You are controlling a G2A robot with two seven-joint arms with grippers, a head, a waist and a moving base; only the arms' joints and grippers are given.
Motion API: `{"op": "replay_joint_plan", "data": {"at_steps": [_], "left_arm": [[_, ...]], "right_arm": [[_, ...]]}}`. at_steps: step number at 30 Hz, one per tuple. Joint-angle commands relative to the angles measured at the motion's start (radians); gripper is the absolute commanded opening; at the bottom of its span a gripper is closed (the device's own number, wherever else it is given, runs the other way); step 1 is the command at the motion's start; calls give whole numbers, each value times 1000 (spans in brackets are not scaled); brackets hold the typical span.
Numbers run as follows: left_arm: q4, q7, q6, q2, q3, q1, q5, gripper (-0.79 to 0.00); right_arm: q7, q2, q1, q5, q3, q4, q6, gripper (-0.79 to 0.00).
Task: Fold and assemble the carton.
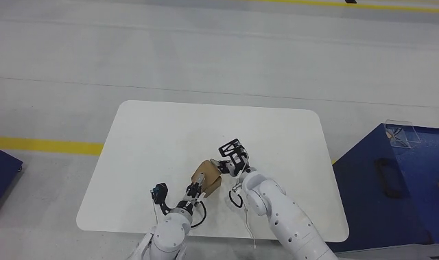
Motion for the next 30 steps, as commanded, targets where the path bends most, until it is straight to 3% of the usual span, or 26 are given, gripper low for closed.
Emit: {"op": "replay_joint_plan", "data": {"at_steps": [1,3,5,8,22,25,30], "left_arm": [[9,1,-16,-2,0,-1,-18,-212],[15,7,-23,-4,1,-4,-16,-234],[17,12,-35,-6,2,-4,-30,-305],[18,16,-38,-8,7,-4,-22,-274],[23,33,-46,-17,20,-1,-26,-314],[22,38,-65,-19,20,1,-34,-256],[14,59,-75,-22,17,14,-45,-283]], "right_arm": [[-1,-1,-3,-5,-1,-4,3,0],[-1,-3,-6,-13,-4,-7,3,0],[0,-4,-7,-18,-5,-8,7,0],[-2,-6,-10,-27,-7,-10,9,0],[-36,-16,-16,-24,1,4,7,0],[-44,-15,-27,-13,17,-9,11,0],[-21,-14,-29,-27,33,-8,31,0]]}}
